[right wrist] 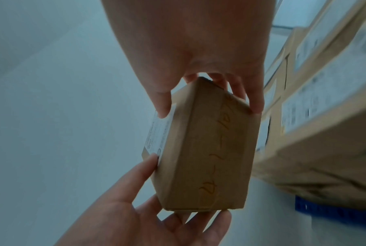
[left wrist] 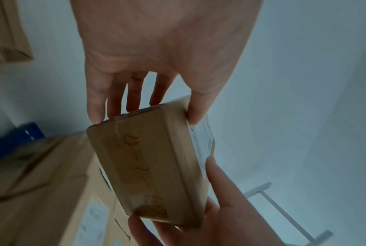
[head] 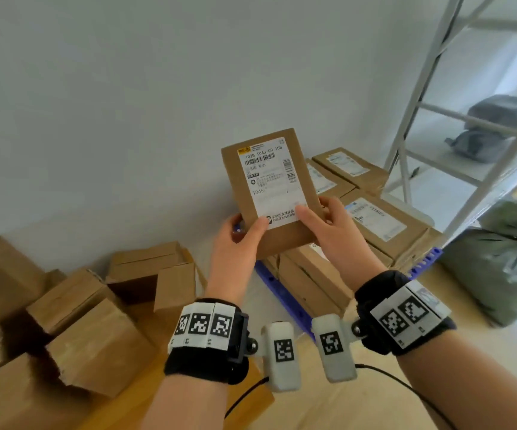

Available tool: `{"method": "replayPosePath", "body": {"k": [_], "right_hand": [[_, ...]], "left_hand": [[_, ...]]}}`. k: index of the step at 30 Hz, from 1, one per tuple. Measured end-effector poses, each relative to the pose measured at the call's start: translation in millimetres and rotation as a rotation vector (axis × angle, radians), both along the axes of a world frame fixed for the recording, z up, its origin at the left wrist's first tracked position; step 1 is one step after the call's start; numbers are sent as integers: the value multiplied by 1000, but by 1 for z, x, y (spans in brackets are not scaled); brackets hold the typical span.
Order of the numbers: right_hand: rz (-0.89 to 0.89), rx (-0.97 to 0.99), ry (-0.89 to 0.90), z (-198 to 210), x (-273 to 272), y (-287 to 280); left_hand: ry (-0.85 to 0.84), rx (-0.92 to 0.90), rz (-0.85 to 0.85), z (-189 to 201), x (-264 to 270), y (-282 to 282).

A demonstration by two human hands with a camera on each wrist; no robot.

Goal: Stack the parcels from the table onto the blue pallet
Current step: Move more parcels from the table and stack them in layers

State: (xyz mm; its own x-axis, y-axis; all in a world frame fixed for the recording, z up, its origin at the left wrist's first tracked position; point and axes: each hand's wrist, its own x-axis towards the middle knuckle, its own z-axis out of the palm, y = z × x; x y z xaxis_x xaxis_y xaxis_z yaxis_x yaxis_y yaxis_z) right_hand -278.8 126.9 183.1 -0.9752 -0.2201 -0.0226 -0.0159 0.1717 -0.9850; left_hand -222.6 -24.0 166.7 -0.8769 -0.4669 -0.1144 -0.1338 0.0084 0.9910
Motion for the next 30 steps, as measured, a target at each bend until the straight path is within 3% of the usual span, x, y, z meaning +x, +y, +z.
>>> {"method": "replayPosePath", "body": {"k": [7, 16, 24, 30], "right_hand": [[-71, -13, 79, 16, -55, 121], [-24, -10, 111, 16, -131, 259], [-40, 7, 85, -2, -187, 306], [-63, 81, 5, -26, -225, 308]], "left_hand": [[56, -23, -27, 19, -54, 120], [61, -77, -3, 4, -134, 258], [57, -155, 30, -17, -190, 305], [-80, -263, -11, -36, -221, 302]]}}
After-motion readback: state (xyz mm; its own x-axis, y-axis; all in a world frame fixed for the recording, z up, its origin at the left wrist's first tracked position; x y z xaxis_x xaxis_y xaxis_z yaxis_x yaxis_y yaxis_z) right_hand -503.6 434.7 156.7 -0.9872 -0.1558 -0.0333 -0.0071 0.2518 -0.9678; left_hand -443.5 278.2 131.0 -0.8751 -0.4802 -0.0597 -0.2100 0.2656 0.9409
